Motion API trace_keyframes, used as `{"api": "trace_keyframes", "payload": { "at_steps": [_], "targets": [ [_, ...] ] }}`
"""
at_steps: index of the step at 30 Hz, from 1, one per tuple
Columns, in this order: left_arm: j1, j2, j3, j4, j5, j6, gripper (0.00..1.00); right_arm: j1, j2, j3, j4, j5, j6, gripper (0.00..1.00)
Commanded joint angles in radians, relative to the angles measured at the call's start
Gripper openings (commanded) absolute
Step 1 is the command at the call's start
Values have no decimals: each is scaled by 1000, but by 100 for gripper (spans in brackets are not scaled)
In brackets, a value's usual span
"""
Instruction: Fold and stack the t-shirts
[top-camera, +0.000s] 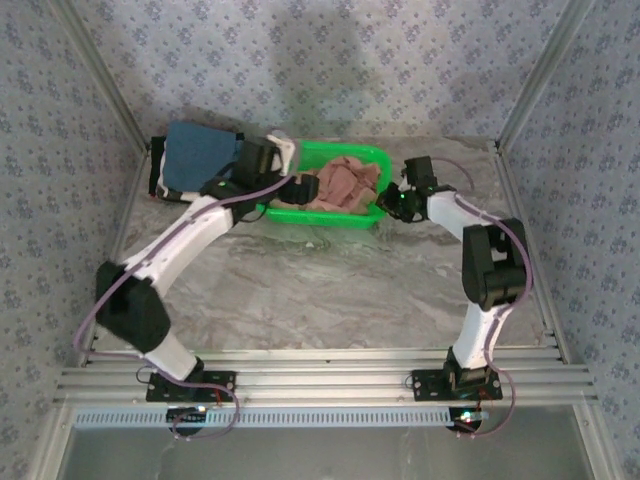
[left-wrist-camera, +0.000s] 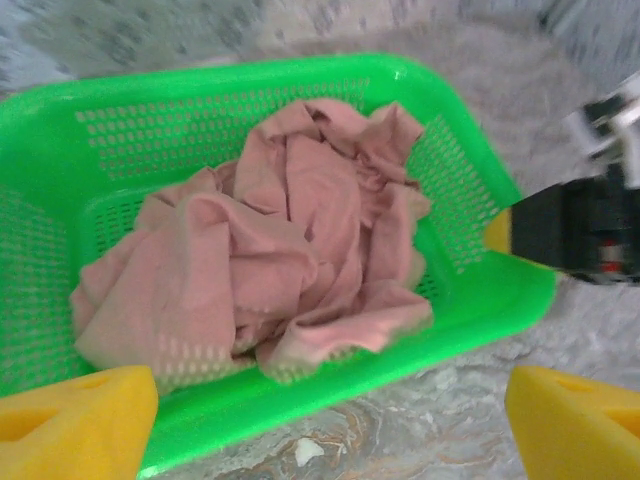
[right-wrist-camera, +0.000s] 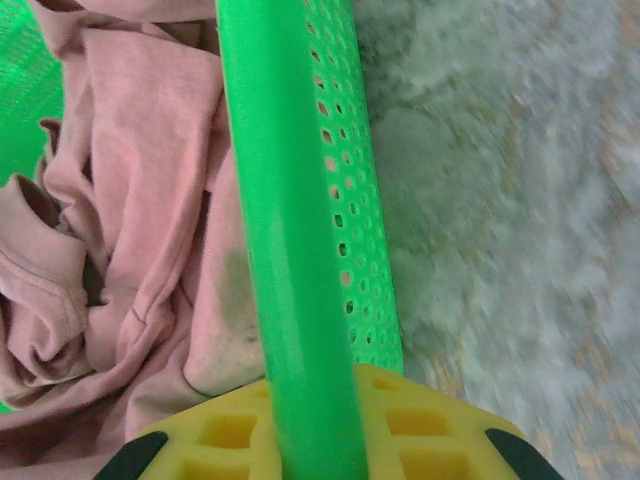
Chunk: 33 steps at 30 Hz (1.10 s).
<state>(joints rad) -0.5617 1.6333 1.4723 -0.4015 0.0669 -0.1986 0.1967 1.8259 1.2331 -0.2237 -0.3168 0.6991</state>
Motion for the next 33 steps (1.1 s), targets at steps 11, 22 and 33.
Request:
{"api": "trace_keyframes", "payload": {
  "at_steps": [11, 22, 33],
  "targets": [
    [-83, 416, 267, -329, -169, -10, 94, 47, -374, -342, 14, 78, 77, 0],
    [-78, 586, 330, -283, 57, -53, 33, 81, -456, -446, 70, 90, 149, 0],
    [-1, 21, 129, -17, 117, -176, 0, -4, -685, -670, 123, 270, 393, 0]
  ]
}}
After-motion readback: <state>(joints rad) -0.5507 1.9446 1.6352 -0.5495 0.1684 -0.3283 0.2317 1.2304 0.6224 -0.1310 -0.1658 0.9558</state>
